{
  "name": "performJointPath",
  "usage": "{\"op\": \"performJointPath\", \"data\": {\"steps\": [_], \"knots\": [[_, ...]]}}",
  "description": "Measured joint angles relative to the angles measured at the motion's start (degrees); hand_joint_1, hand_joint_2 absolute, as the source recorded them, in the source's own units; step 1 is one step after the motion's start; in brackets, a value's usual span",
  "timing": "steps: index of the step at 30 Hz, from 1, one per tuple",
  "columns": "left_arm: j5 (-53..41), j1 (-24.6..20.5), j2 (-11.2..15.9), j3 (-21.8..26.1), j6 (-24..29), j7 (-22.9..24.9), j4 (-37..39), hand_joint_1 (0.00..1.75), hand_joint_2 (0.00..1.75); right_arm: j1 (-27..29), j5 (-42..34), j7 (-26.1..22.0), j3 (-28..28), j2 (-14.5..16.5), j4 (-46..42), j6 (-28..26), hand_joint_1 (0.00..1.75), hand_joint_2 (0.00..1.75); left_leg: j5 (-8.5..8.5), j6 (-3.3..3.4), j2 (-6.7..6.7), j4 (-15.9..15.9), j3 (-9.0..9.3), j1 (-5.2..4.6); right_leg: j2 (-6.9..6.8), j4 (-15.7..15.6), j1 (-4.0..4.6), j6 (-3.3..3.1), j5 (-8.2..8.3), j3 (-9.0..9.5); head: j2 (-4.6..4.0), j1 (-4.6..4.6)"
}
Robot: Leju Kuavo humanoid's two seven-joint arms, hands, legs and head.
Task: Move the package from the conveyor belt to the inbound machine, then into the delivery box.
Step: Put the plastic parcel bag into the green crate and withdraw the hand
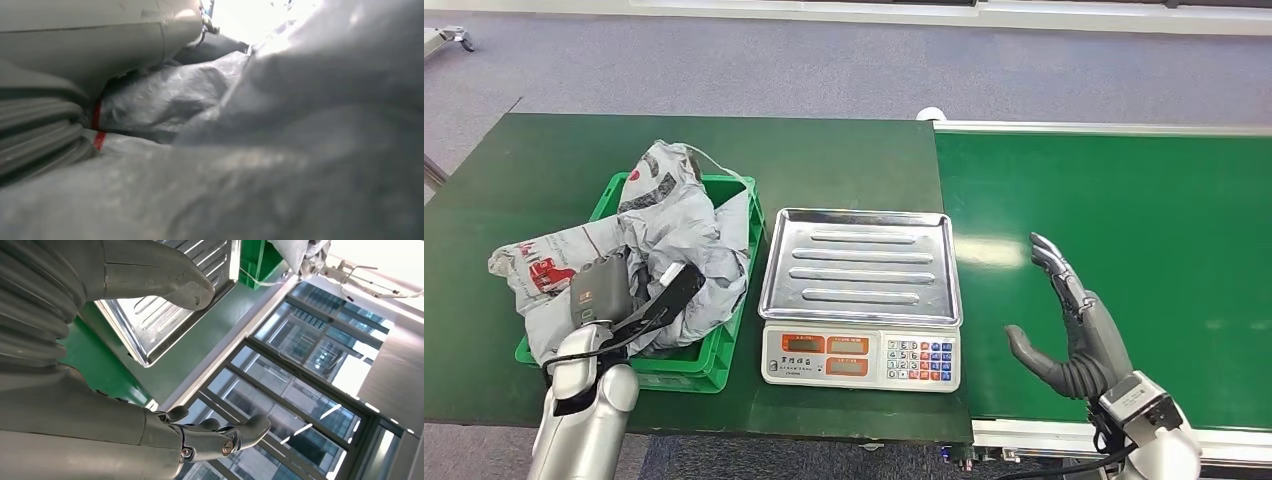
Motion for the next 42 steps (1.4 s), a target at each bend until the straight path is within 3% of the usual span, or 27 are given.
{"op": "performJointPath", "data": {"steps": [5,12,19,27,30,34,39,42], "knots": [[14.49,0.21,-0.52,-0.95,6.81,-9.04,-1.88,0.0,1.75,0.0,-0.13,0.0,0.28,0.0,0.15,0.0,0.0,1.75,0.03,0.03,0.0,0.01,-0.02,0.0,-0.03,0.0,-0.01,0.0,0.02,-0.01,0.0,0.01],[22.01,-0.5,-1.51,-2.83,24.49,-18.97,-4.56,0.0,1.75,-0.07,0.14,0.0,0.46,0.0,0.15,0.0,0.0,1.75,0.01,0.02,0.0,0.02,-0.03,0.0,-0.02,0.0,0.0,0.01,0.02,-0.04,0.0,0.0],[23.2,-0.81,-1.89,-4.33,28.56,-21.85,-5.55,0.0,1.75,-0.13,0.26,-0.02,0.49,0.0,0.15,0.0,0.0,1.75,0.0,-0.01,0.04,0.01,-0.02,0.0,0.01,0.0,0.02,0.0,0.01,-0.06,0.0,0.0],[27.99,-0.5,-6.83,-2.28,31.71,-38.39,-11.13,0.0,1.75,-0.42,-0.2,-0.02,0.73,0.0,0.15,0.0,0.0,1.75,0.0,0.0,0.01,0.01,-0.05,0.0,-0.02,0.0,-0.01,0.0,0.01,-0.03,0.0,0.0],[36.88,-0.06,-7.69,-2.57,29.32,-39.44,-13.74,0.0,1.75,-0.57,-0.64,-0.02,0.93,0.0,0.15,0.0,0.0,1.75,-0.01,0.0,0.01,0.01,-0.03,0.0,-0.02,0.0,-0.01,0.0,0.01,-0.04,0.0,0.0],[58.36,1.61,-6.82,-7.74,16.51,-39.16,-15.95,0.0,1.75,-0.65,-1.35,-0.02,1.08,-0.23,0.15,0.0,0.0,1.75,-0.01,0.0,-0.03,0.01,-0.06,0.0,-0.04,0.0,0.03,-0.01,0.0,-0.05,0.0,0.0],[64.11,2.67,-6.16,-12.55,10.05,-38.45,-17.28,0.0,1.75,-0.79,-1.73,-0.02,1.46,-0.56,0.22,0.0,0.0,1.75,-0.01,-0.01,0.01,0.01,-0.04,0.0,0.02,0.0,0.02,-0.01,0.0,-0.05,0.0,0.0],[70.75,3.86,-6.16,-15.15,1.01,-36.13,-17.62,0.0,1.75,-1.24,-3.07,0.02,2.1,-0.92,0.96,0.0,0.0,1.75,-0.01,0.0,0.02,0.01,-0.05,0.0,0.01,0.0,0.01,-0.01,0.0,-0.05,0.0,0.01]]}}
